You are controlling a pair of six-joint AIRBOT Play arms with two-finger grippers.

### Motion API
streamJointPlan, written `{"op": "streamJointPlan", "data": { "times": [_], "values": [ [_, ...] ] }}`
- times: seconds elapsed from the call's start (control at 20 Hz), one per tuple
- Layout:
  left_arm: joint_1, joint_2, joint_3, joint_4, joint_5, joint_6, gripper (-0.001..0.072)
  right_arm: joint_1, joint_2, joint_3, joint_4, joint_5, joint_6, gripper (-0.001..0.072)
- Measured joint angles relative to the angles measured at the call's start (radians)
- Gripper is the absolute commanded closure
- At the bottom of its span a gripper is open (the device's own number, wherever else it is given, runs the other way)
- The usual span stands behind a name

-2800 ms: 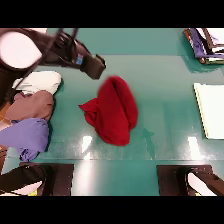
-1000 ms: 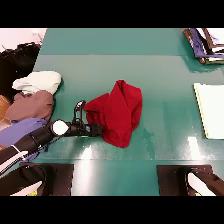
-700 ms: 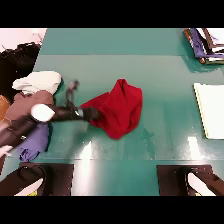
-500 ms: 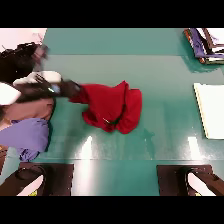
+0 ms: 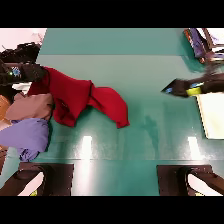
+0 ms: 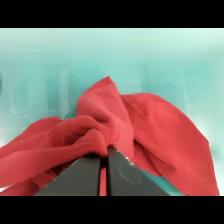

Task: Fold the shirts.

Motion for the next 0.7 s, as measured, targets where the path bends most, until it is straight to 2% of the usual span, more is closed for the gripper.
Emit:
{"op": "streamJointPlan", "data": {
  "times": [0.2,0.45,0.5,0.6,0.7],
  "values": [
    [0.006,0.0,0.004,0.007,-0.028,0.0,0.0683,0.156,-0.211,-0.056,0.121,-0.133,-0.069,0.0226],
    [0.008,0.0,0.005,0.01,-0.055,0.0,0.0683,0.304,-0.473,0.074,0.207,-0.21,-0.113,0.0268],
    [0.008,0.0,0.005,0.01,-0.06,0.0,0.0683,0.319,-0.513,0.108,0.214,-0.217,-0.116,0.032],
    [0.008,0.0,0.005,0.011,-0.07,0.0,0.0683,0.34,-0.583,0.182,0.221,-0.226,-0.121,0.0695],
    [0.008,0.0,0.005,0.011,-0.076,0.0,0.0683,0.348,-0.629,0.254,0.218,-0.228,-0.122,0.0698]
  ]
}}
